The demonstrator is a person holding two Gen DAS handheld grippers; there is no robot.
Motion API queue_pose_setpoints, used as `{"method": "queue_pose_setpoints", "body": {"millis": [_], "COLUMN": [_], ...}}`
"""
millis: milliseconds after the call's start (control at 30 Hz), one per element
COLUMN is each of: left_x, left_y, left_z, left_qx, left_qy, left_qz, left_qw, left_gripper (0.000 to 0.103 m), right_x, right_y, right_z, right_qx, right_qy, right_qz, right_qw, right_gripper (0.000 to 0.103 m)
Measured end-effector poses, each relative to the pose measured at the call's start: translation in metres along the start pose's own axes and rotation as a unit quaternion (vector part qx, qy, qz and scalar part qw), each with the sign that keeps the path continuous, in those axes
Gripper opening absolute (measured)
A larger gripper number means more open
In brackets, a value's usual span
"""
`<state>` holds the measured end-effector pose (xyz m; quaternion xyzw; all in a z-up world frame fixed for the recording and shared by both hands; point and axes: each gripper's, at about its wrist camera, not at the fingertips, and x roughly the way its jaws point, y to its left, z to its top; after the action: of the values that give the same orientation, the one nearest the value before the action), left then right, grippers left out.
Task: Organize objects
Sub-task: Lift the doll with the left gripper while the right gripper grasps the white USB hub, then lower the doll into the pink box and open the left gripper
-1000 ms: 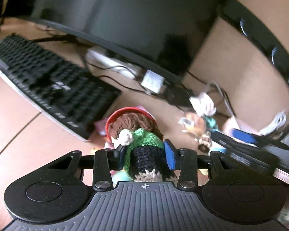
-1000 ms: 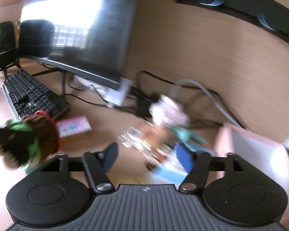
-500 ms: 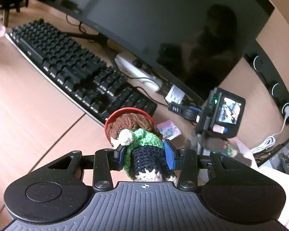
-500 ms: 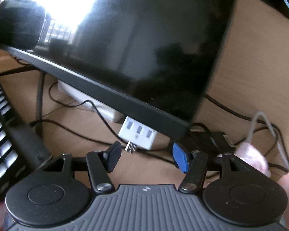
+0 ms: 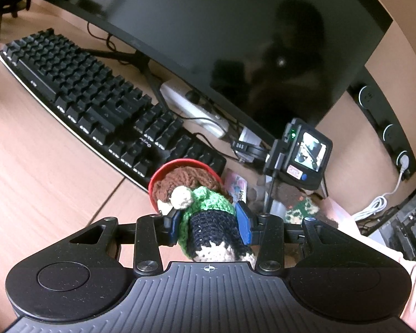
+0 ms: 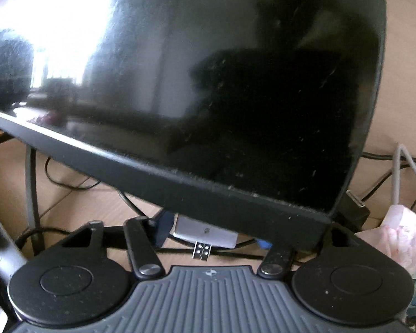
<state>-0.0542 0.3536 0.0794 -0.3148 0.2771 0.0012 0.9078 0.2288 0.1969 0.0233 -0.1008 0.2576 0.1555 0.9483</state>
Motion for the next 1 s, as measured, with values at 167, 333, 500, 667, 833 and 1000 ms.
{"method": "queue_pose_setpoints", "body": {"millis": [167, 333, 500, 667, 833, 1000], "left_x": [0.002, 0.013, 0.025, 0.047, 0.070, 0.075], "left_y": [-0.008, -0.042, -0.086, -0.125, -0.167, -0.189], "left_z": [0.001, -0.002, -0.017, -0.047, -0.079, -0.098], "left_qx": [0.010, 0.044, 0.091, 0.110, 0.141, 0.161], "left_qy": [0.012, 0.037, 0.075, 0.130, 0.158, 0.171], "left_qz": [-0.017, -0.031, -0.041, -0.051, -0.063, -0.051], "left_qw": [0.9997, 0.9978, 0.9922, 0.9841, 0.9753, 0.9706], "left_gripper": [0.045, 0.045, 0.045, 0.044, 0.044, 0.044], "right_x": [-0.031, -0.094, -0.181, -0.255, -0.269, -0.265], "right_y": [-0.017, -0.043, -0.078, -0.139, -0.194, -0.220], "right_z": [-0.013, -0.033, -0.052, -0.095, -0.143, -0.166], "right_qx": [0.002, 0.012, 0.017, -0.002, 0.035, 0.062], "right_qy": [0.003, 0.036, 0.055, 0.081, 0.123, 0.152], "right_qz": [0.008, 0.029, 0.044, 0.005, -0.027, -0.006], "right_qw": [1.000, 0.999, 0.997, 0.997, 0.991, 0.986], "right_gripper": [0.048, 0.048, 0.048, 0.048, 0.048, 0.049]}}
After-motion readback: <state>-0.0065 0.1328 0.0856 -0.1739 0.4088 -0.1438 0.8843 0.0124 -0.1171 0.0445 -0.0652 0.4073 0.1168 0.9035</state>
